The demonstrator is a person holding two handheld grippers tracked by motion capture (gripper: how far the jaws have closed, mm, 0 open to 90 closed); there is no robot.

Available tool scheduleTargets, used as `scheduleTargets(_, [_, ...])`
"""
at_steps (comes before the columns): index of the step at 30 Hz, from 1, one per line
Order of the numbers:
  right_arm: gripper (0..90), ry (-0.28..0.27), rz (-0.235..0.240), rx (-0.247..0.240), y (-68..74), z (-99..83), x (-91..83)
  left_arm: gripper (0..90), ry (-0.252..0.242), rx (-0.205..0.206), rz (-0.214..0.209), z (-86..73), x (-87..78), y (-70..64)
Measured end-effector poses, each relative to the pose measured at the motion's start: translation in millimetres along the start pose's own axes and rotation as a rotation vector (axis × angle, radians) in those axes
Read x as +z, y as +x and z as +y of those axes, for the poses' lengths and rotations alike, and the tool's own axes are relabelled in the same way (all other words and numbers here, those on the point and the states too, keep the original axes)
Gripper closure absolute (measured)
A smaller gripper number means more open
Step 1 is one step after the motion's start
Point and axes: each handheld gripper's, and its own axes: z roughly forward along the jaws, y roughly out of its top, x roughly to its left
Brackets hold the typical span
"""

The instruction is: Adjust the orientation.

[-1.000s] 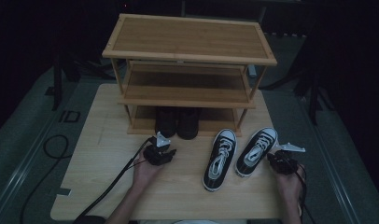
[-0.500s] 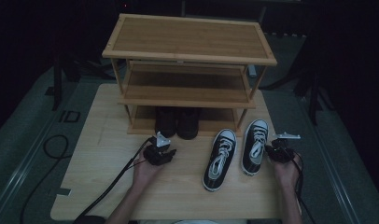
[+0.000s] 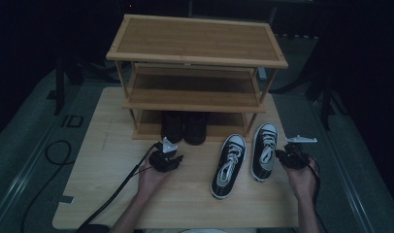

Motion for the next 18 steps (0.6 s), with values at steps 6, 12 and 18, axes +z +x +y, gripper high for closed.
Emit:
scheduleTargets(6, [79.9, -0.042, 0.021, 0.023, 8.1, -2.8, -18.6, 61.8, 0.0, 0.0, 0.0, 0.0, 0.0, 0.0])
scheduleTargets(12, [70.6, -0.052, 0.025, 0.019, 17.8, 1.4, -23.6, 61.8, 0.0, 0.0, 0.0, 0.0, 0.0, 0.0])
scheduleTargets(18, [68.4, 0.046, -0.049, -0.006, 23.0, 7.7, -0.9, 61.8, 0.001, 0.0, 0.0, 0.0, 0.0, 0.1])
